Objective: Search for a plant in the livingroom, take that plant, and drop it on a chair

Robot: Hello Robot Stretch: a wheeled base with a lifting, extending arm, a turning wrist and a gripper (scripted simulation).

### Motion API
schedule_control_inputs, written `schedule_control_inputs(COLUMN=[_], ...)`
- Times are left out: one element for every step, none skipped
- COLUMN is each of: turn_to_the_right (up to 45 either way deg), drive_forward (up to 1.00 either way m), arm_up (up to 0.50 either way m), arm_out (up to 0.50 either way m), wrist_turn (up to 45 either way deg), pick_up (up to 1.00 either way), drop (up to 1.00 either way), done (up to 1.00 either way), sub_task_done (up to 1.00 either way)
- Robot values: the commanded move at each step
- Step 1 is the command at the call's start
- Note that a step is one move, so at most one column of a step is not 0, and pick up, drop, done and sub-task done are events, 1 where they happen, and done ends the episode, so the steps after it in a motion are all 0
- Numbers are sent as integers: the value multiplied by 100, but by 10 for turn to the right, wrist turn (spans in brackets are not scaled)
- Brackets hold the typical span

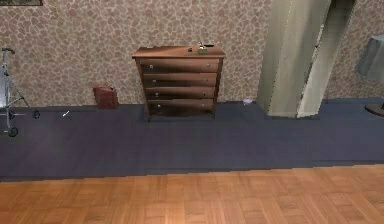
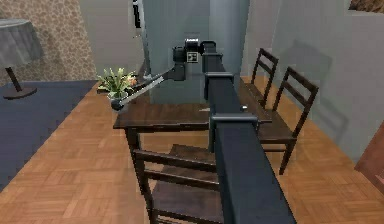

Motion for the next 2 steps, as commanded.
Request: schedule_control_inputs(turn_to_the_right=[0,0], drive_forward=[0,0], arm_up=[0,0], arm_out=[0,0], wrist_turn=[450,450], pick_up=[0,0], drop=[0,0], done=[0,0], sub_task_done=[0,0])
